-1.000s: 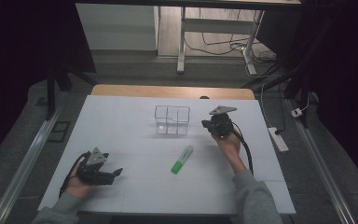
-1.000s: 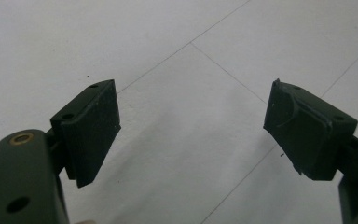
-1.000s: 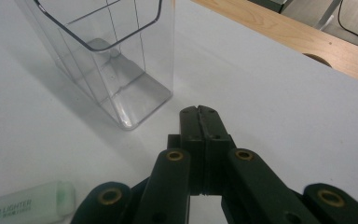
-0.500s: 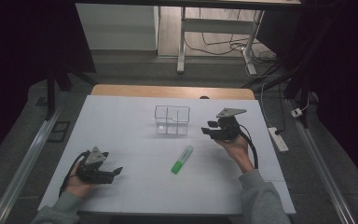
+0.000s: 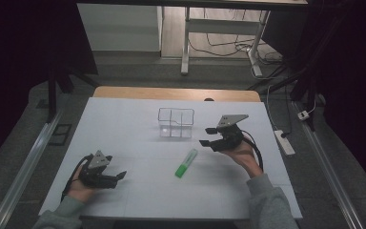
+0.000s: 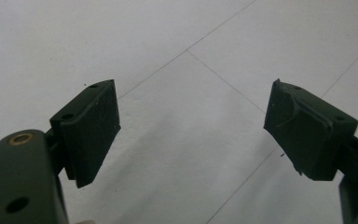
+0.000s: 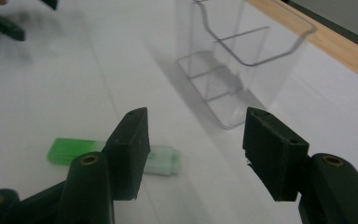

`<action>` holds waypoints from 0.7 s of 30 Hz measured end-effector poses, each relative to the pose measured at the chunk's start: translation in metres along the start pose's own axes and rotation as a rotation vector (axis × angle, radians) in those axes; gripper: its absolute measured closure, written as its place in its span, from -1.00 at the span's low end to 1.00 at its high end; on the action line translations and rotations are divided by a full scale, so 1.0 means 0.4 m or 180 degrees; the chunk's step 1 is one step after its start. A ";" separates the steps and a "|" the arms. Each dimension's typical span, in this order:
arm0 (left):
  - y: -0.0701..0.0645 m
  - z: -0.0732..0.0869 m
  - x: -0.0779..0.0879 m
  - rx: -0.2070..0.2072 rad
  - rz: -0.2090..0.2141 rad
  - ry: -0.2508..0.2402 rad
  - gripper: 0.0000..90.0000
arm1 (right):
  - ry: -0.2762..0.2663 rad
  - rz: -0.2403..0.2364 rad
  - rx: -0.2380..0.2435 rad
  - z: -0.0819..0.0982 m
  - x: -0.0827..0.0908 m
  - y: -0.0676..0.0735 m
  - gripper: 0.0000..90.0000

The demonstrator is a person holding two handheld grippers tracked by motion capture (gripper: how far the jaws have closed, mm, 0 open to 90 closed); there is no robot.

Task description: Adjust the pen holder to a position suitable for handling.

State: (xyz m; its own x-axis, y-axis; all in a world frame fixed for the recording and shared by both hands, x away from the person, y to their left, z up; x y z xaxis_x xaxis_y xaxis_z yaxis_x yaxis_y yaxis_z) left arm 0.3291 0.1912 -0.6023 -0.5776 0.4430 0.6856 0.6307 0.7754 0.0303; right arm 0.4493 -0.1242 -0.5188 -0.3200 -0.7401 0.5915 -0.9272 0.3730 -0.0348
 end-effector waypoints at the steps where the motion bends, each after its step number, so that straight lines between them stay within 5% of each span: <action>1: -0.001 0.000 0.000 -0.0005 0.0000 0.0001 -0.61 | 0.0033 -0.0034 0.0052 0.000 -0.002 0.009 -0.11; 9: -0.004 0.001 0.001 -0.0024 0.0006 0.0001 -0.61 | 0.0176 -0.0307 0.0277 -0.007 -0.022 0.065 -0.17; 21: -0.009 0.002 0.002 -0.0091 0.0014 0.0022 -0.61 | 0.0334 -0.0337 0.0604 0.005 -0.040 0.090 -0.21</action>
State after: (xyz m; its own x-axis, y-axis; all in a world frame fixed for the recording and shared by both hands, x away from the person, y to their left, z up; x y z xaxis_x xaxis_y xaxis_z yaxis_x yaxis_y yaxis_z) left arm 0.3260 0.1892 -0.6025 -0.5713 0.4430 0.6909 0.6477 0.7604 0.0481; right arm 0.4208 -0.0999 -0.5310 -0.2062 -0.7037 0.6799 -0.9777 0.1772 -0.1131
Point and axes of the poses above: each handheld gripper's, and its own axes: x roughly backward along the jaws, z roughly out of its underside, y roughly to its left, the point moved 10 cm from there along -x, roughly forward along the jaws
